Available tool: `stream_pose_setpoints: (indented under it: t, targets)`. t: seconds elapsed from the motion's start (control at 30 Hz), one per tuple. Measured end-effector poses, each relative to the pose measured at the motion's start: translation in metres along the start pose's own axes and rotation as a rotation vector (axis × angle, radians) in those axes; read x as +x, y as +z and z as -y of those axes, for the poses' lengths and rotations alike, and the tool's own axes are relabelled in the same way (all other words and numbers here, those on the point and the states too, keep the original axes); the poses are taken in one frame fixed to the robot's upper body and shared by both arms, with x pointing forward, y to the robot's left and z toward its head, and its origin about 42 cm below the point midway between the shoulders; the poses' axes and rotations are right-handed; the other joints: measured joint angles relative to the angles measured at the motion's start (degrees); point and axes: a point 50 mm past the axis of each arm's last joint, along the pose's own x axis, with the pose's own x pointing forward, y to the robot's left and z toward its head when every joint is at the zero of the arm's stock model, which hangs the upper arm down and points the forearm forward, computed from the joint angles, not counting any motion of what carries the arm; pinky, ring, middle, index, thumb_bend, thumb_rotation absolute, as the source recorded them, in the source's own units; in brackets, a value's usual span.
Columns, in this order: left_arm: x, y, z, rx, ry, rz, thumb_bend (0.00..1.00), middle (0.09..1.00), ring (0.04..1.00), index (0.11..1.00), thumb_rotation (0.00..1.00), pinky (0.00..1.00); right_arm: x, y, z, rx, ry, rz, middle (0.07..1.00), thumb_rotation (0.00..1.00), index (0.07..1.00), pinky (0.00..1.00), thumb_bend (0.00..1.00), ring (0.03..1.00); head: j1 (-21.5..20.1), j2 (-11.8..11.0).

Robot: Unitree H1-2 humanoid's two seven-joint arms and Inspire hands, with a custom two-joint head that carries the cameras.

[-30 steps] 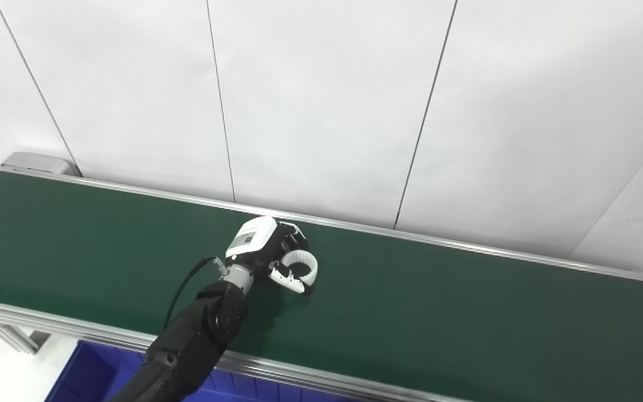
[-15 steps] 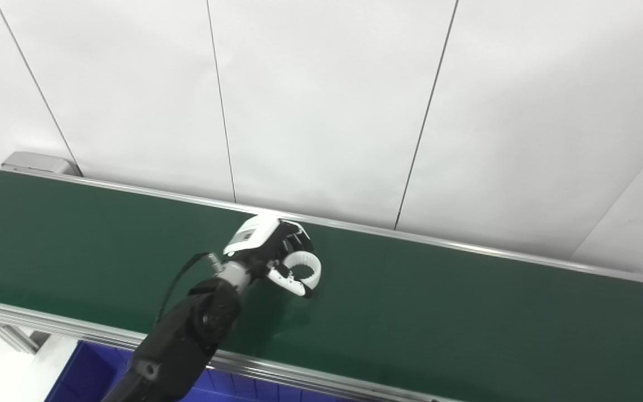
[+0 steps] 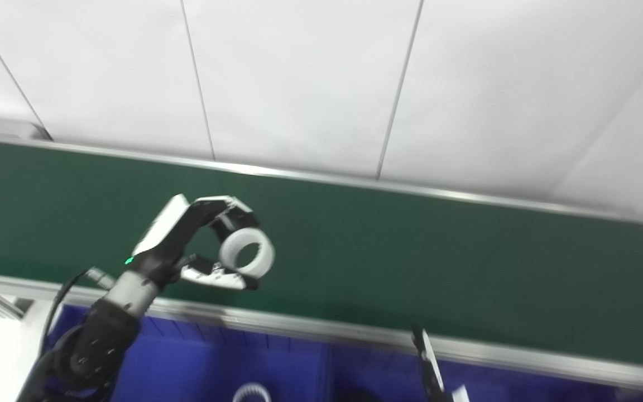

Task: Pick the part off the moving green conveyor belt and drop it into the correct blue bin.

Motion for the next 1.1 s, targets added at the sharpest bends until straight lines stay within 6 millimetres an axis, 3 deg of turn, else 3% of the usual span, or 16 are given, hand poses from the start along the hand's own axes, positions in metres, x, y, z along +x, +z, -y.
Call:
stream_pose_setpoints:
  t: [0.1,0.53,0.73,0.97,1.03,1.07,1.1]
  targets:
    - [-0.014,-0.011,0.008,-0.024,-0.031,-0.022,0.49,0.501,0.399,0.553,0.0,0.43,-0.001,0.005,0.003,-0.007,-0.001,-0.007,0.971,0.59,0.998,0.95,0.76,0.959,-0.88,3.77]
    - [-0.08,-0.028,0.055,-0.019,-0.205,-0.093,0.5,0.515,0.425,0.519,0.0,0.48,0.004,0.013,0.011,-0.017,0.001,-0.024,0.957,0.57,0.98,0.93,0.79,0.944,-1.49,4.22]
    - [-0.086,-0.05,0.066,0.047,-0.276,-0.146,0.49,0.499,0.393,0.55,0.0,0.42,0.006,0.013,0.011,-0.019,0.0,-0.02,0.954,0.58,0.981,0.94,0.8,0.947,-1.23,3.52]
    - [-0.077,-0.05,0.075,0.217,-0.359,-0.136,0.49,0.496,0.378,0.575,0.0,0.38,0.006,0.012,0.01,-0.02,0.001,-0.022,0.96,0.57,0.98,0.92,0.79,0.943,-0.7,3.16]
    - [-0.077,-0.051,0.076,0.266,-0.37,-0.154,0.49,0.528,0.401,0.515,0.0,0.33,0.006,0.012,0.01,-0.021,0.002,-0.022,0.962,0.58,0.98,0.92,0.79,0.943,-0.79,3.08]
    - [-0.077,-0.052,0.076,0.291,-0.371,-0.17,0.52,0.56,0.446,0.699,0.02,0.31,0.006,0.012,0.01,-0.021,0.001,-0.022,0.962,0.58,0.981,0.92,0.79,0.942,-0.97,3.08]
    - [-0.077,-0.053,0.076,0.31,-0.368,-0.188,0.58,0.759,0.58,0.823,0.15,0.39,0.006,0.012,0.01,-0.021,0.001,-0.022,0.96,0.57,0.98,0.91,0.79,0.939,-1.23,2.99]
